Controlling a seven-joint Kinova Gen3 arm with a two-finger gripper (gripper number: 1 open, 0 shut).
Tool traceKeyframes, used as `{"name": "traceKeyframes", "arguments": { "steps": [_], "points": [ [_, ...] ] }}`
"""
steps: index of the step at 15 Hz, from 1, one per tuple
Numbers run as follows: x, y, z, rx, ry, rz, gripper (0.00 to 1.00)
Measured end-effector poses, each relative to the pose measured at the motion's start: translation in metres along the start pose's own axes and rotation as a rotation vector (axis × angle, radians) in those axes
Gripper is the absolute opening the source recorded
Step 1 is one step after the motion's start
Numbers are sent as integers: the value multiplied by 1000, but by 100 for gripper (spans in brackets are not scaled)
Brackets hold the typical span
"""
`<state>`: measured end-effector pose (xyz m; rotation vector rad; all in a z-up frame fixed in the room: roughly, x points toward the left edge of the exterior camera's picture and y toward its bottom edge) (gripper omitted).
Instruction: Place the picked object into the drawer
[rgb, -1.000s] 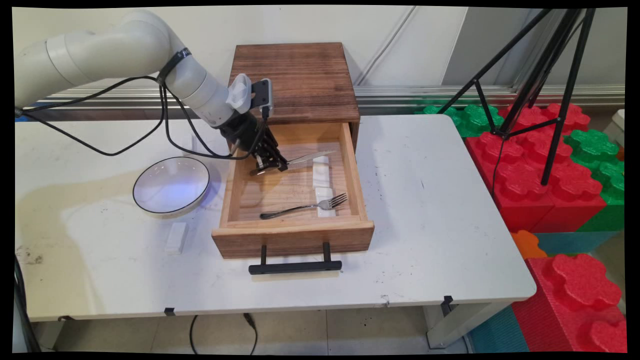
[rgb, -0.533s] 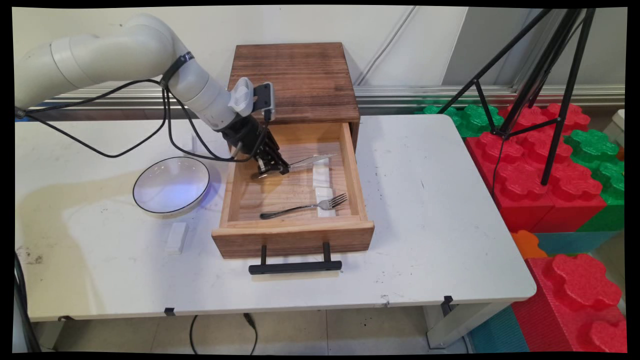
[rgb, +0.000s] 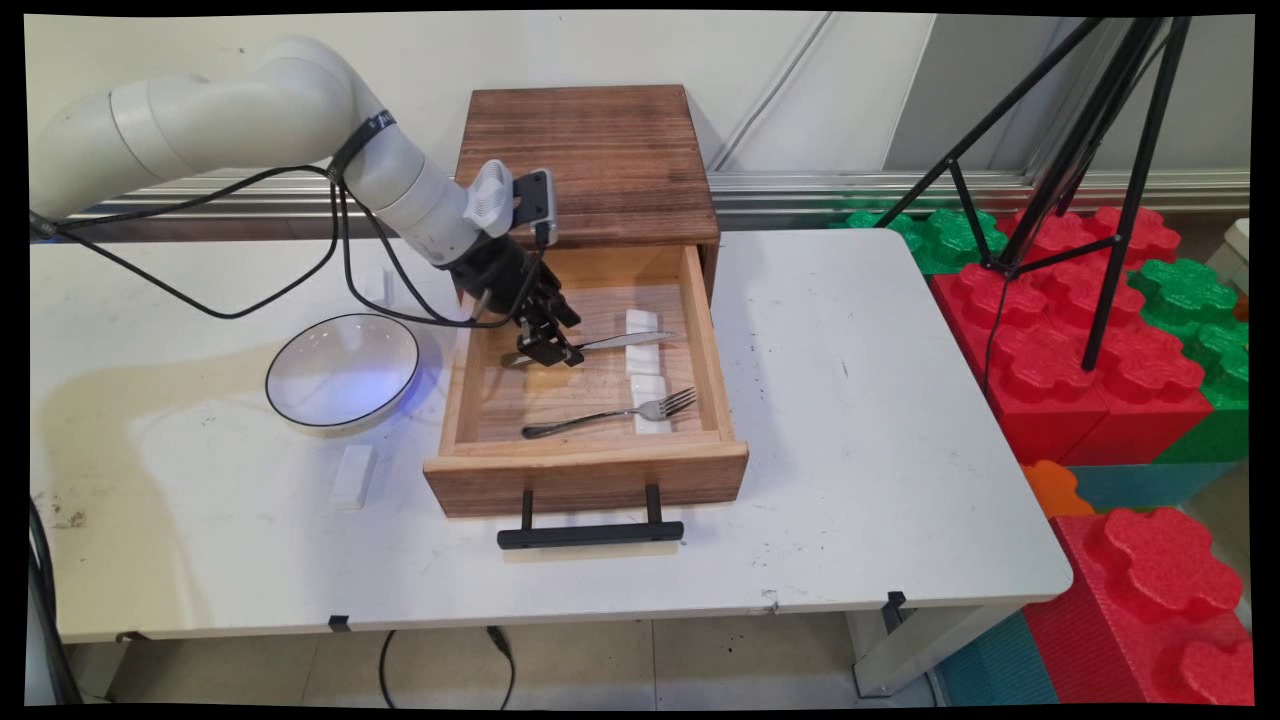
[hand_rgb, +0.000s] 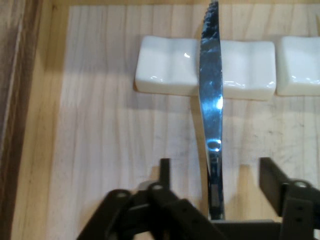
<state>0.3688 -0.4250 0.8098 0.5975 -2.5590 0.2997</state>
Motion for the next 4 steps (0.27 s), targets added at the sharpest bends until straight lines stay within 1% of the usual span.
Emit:
{"name": "traceKeyframes", "arguments": {
  "steps": [4],
  "points": [
    [3,0,-2,6,11,-2,100]
  ]
}}
